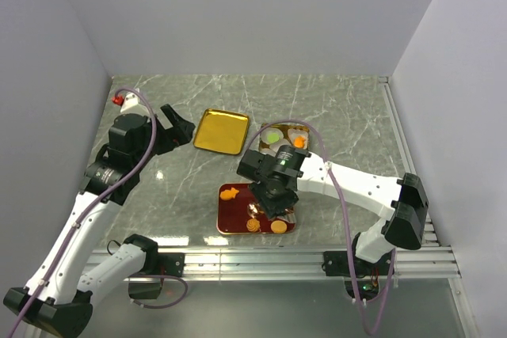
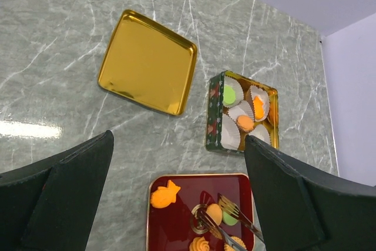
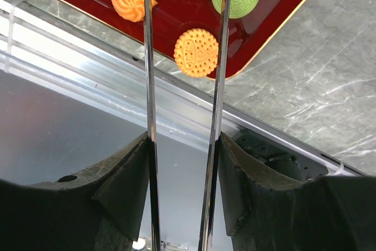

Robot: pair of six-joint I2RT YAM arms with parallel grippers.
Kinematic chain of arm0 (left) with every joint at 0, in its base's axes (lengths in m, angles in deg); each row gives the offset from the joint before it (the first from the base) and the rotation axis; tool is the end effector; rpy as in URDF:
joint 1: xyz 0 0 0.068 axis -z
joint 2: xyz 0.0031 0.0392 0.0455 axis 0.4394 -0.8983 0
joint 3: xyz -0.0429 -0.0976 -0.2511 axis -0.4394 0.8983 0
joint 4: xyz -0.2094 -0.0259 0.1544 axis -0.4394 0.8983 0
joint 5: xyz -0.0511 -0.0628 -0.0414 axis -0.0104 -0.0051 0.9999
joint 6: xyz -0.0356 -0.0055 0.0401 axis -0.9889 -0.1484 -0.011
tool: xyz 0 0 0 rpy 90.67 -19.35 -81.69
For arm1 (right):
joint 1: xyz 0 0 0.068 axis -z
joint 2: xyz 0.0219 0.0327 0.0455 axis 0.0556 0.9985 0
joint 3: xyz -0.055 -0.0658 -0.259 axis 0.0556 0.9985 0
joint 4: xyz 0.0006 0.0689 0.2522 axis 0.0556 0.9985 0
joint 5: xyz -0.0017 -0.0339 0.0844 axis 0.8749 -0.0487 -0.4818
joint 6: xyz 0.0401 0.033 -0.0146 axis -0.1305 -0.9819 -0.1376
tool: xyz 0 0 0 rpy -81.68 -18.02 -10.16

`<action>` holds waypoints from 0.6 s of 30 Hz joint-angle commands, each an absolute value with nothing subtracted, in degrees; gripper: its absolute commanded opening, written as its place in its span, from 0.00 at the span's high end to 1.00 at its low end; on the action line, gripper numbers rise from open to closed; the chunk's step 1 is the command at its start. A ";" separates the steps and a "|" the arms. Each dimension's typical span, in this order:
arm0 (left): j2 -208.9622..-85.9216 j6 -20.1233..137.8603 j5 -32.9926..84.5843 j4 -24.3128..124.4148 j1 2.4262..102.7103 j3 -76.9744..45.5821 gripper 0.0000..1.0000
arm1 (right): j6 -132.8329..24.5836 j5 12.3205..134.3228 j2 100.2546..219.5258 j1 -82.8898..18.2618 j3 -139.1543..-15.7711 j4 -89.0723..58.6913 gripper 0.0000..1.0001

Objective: Pack the cookies

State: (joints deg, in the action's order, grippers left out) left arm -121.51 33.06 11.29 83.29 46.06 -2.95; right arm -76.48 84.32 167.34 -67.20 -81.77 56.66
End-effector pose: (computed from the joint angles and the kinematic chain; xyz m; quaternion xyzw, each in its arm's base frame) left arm 0.1718 -0.0586 0.3761 -0.1550 0.8097 -0.2315 0.5165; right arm 0.1253 0.2522 0.2919 -0.2961 0.9515 0.0367 0.0749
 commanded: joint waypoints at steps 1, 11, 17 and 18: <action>-120.11 31.78 12.17 82.48 46.28 -2.59 0.00 | -77.63 84.48 167.05 -67.96 -81.11 56.63 0.46; -118.88 30.02 12.00 82.48 46.28 -1.27 0.01 | -78.42 84.92 166.09 -68.49 -80.58 57.78 0.46; -118.35 29.14 11.82 82.56 46.28 -0.57 0.01 | -77.81 84.04 166.00 -68.84 -80.49 58.04 0.46; -118.27 28.88 11.82 82.48 46.28 -0.39 0.01 | -77.72 83.78 166.00 -68.93 -80.40 57.96 0.47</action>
State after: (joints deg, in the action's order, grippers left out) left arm -119.39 30.15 11.32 83.36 46.06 -0.82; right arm -77.70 84.25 167.34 -68.31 -80.50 57.10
